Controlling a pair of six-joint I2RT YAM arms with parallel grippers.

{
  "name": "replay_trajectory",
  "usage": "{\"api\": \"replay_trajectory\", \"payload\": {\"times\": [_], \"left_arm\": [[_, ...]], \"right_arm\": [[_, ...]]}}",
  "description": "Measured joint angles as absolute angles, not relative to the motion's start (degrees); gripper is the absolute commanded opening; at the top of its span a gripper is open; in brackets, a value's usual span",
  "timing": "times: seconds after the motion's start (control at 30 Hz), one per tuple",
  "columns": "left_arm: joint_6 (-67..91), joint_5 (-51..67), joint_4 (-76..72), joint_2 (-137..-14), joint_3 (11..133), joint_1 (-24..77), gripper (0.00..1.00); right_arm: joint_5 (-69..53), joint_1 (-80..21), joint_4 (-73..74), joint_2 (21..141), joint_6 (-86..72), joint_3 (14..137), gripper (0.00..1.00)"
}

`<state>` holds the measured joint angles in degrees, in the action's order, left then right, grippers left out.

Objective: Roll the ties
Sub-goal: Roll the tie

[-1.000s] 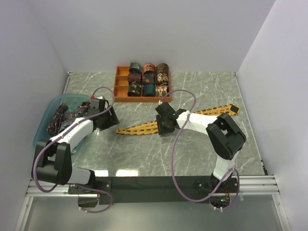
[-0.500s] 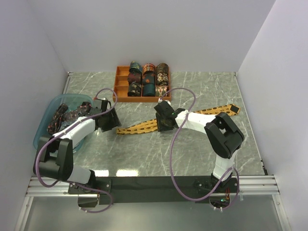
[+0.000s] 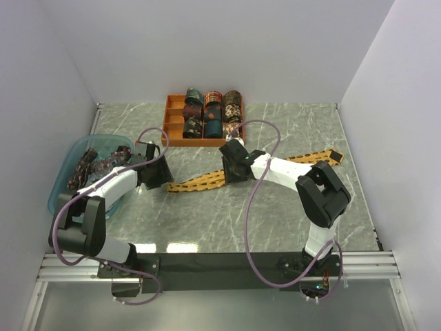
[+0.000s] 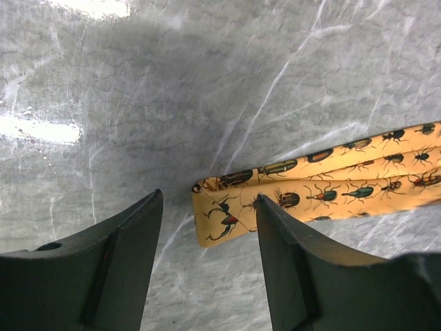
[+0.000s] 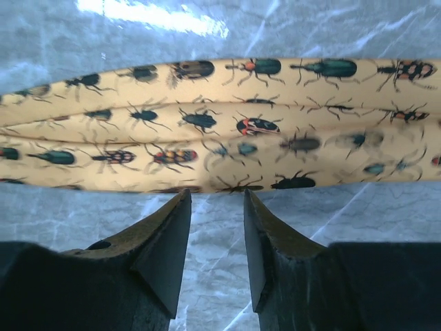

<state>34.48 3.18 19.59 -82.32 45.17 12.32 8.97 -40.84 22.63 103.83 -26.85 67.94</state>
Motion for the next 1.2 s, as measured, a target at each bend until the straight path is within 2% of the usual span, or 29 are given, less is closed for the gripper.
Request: {"api": "replay_trajectory", "payload": {"times": [0.47,0.83,1.1,1.2], "left_arm": [[34.5,3.2,19.8,-82.4,45.2,12.3,0.61],[34.5,3.2,19.8,-82.4,45.2,12.3,0.61],[34.5,3.1,19.8,-82.4,45.2,12.4,0.61],[34.5,3.1,19.8,-82.4,45.2,12.4,0.61]], "right_arm": [[8.2,-40.8,28.0,102.7,-25.2,71.5,0.43],[9.0,-40.8,27.7,110.3,-23.8,74.3,0.38],[9.2,-40.8,26.6,112.0,-22.8,75.1,0.26],[9.2,-40.8,25.9,112.1,-22.5,75.0,0.16]]}}
